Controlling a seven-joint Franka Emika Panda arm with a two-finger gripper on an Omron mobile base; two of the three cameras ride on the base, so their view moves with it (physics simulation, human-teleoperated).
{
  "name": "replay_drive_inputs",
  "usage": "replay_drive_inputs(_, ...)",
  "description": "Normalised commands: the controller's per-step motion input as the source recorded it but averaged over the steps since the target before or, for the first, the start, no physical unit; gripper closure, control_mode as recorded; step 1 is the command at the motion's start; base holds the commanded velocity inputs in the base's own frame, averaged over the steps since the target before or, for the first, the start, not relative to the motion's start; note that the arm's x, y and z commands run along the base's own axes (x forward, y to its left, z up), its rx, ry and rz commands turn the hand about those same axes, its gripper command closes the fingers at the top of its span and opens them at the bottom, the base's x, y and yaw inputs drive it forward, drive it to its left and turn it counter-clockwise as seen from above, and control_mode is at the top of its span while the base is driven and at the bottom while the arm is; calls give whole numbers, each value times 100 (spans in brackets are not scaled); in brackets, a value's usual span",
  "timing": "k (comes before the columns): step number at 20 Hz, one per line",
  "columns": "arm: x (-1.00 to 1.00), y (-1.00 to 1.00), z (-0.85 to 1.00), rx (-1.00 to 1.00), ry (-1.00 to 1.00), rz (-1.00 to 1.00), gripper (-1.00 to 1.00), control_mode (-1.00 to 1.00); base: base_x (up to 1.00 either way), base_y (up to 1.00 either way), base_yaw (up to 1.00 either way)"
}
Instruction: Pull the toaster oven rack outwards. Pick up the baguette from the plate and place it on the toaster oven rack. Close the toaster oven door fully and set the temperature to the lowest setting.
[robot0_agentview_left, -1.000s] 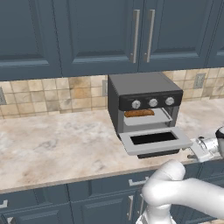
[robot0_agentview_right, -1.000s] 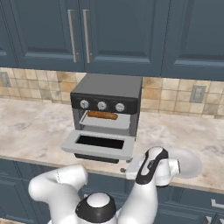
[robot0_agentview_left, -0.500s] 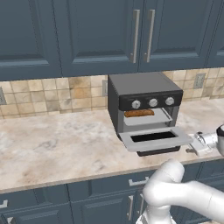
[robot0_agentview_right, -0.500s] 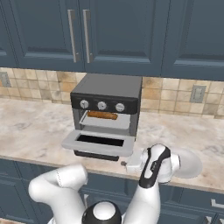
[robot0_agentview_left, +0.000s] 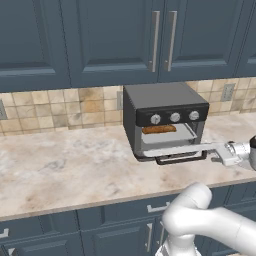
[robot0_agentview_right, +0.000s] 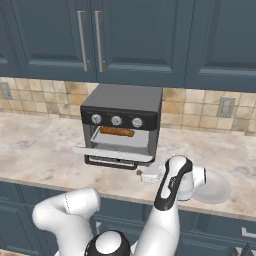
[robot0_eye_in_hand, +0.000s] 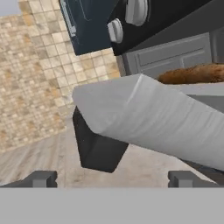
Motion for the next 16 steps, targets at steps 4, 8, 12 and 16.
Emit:
replay_drive_inputs(4,11,72,84,-14,0,-26,-100,-100,0,0,0)
replay_drive_inputs(8,20,91,81,-19,0,-31,-100,-100,0,0,0)
replay_drive_inputs(12,31,86,79,-18,0,-32,-100,-100,0,0,0)
replay_drive_inputs(16,37,80,77,-18,0,-32,-100,-100,0,0,0)
